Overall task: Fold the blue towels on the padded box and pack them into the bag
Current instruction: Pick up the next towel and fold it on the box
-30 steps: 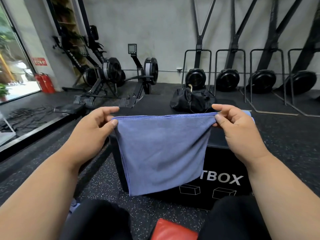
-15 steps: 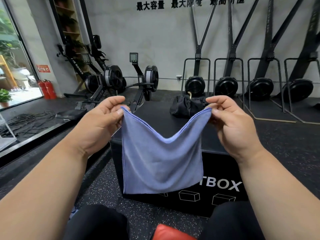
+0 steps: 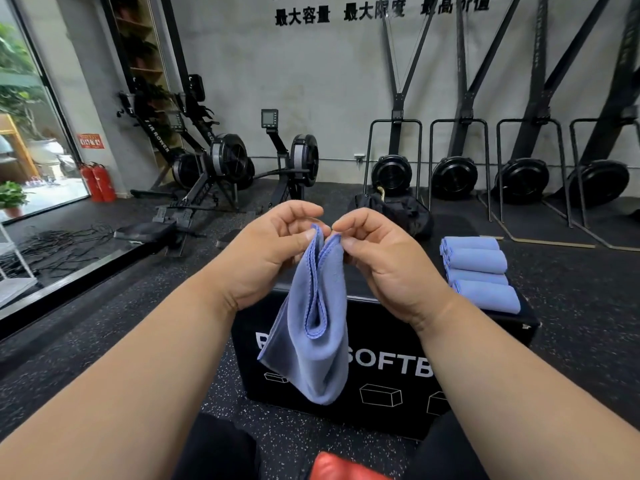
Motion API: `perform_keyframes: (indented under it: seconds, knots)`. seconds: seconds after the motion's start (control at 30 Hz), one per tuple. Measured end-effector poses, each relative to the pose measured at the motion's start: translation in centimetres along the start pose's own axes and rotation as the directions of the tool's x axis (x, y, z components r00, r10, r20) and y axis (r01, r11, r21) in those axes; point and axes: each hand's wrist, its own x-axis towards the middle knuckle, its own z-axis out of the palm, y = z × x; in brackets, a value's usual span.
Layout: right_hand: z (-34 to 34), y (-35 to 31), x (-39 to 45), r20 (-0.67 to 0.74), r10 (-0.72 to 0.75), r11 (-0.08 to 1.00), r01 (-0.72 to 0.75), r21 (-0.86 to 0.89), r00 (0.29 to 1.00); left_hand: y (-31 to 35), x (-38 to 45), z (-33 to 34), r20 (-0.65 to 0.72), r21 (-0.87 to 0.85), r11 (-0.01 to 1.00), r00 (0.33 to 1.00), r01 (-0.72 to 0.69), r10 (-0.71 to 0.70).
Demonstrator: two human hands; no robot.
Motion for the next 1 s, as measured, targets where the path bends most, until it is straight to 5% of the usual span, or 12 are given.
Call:
perform_keyframes:
  seconds: [0.3, 0.67, 1.0]
  knots:
    - [0.6, 0.0, -0.1, -0.110, -0.053, 0.998, 0.050, -0.036, 0.993, -0.5, -0.2, -0.1, -0.045, -0.015, 1.000, 0.999, -0.024, 0.023]
    - [0.8, -0.1, 0.7, -0.070, -0.076, 0.997, 0.075, -0.012, 0.995, -0.3, -0.6, -0.1, -0.028, -0.049, 0.998, 0.999, -0.032, 0.031]
    - [0.9, -0.5, 1.1, -0.162, -0.052, 0.976, 0.016, -0.218, 0.985, -0.8, -0.9, -0.2, -0.019, -0.021, 1.000, 1.000, 0.008, -0.008]
